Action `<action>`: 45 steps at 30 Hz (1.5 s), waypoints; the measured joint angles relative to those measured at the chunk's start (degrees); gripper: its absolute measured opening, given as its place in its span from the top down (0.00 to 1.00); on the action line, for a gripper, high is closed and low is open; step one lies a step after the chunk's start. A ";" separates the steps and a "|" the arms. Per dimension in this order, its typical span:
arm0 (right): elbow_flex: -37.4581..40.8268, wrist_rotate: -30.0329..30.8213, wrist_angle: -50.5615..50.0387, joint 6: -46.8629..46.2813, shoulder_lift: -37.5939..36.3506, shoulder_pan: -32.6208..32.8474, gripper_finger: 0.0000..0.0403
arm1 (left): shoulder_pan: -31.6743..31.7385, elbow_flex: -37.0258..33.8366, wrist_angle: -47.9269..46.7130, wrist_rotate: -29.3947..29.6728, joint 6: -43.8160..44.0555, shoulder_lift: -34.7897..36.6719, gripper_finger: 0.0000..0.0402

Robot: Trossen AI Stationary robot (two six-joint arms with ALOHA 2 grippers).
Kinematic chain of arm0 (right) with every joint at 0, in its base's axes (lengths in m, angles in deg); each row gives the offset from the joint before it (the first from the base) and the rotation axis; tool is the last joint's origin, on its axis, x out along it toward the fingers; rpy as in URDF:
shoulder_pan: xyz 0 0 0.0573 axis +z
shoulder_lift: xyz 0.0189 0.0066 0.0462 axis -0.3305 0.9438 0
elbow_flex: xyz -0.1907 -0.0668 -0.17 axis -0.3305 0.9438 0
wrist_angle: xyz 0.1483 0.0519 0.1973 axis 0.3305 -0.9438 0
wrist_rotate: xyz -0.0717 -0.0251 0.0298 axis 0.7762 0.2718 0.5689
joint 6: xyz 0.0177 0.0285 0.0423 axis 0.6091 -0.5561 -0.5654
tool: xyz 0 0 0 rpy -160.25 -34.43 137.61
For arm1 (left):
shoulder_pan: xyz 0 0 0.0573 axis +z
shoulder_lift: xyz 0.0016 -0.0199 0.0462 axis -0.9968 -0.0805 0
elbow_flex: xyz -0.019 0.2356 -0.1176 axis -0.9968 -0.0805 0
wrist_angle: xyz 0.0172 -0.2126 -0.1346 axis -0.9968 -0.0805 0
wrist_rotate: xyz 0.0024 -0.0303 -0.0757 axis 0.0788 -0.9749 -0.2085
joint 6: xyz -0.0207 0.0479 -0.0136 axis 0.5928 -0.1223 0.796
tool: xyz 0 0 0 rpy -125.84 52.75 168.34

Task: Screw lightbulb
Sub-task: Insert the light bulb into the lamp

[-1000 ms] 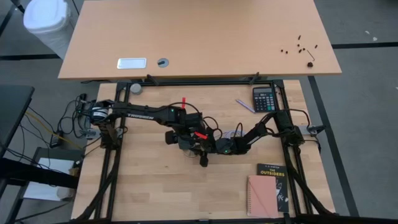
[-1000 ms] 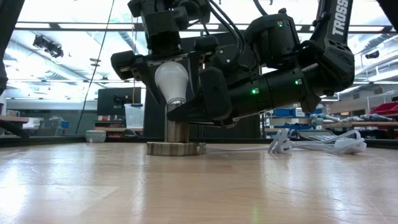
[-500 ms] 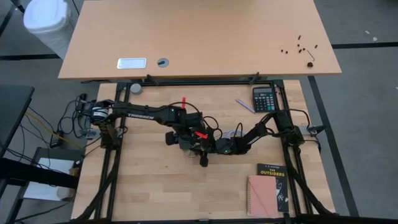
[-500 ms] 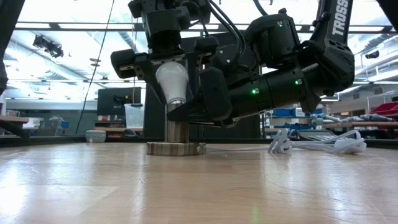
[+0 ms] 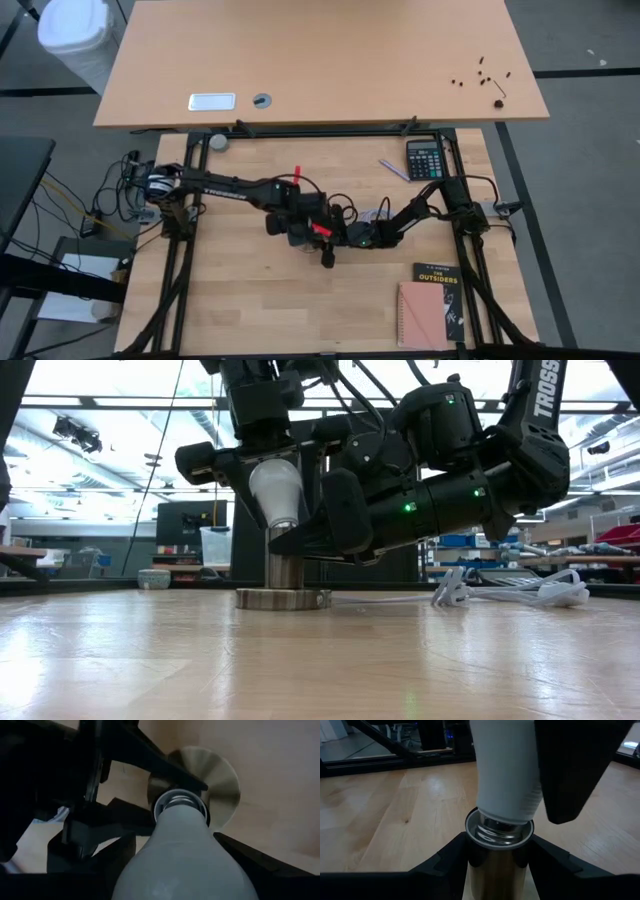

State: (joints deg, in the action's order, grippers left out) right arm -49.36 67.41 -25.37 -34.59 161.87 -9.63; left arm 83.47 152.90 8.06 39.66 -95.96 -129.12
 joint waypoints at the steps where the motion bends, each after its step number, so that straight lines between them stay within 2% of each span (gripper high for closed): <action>1: 0.00 0.02 0.00 0.00 0.00 0.00 0.54 | -0.56 0.00 -0.04 1.59 -0.03 0.00 0.35; 16: 0.00 0.03 0.02 0.00 0.00 0.00 0.54 | -4.65 0.00 -0.85 12.66 -0.34 0.00 0.35; 28: 0.00 -0.09 0.04 0.00 0.00 0.04 0.54 | -7.64 0.00 -0.75 16.46 -8.02 0.00 0.35; 45: 0.00 -0.02 0.07 0.00 0.00 0.02 0.54 | -9.16 0.11 1.10 20.44 -11.55 -2.86 0.35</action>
State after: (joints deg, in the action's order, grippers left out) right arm -49.36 67.38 -25.31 -34.59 161.87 -9.60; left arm 74.31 153.00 9.16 60.10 -107.52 -131.98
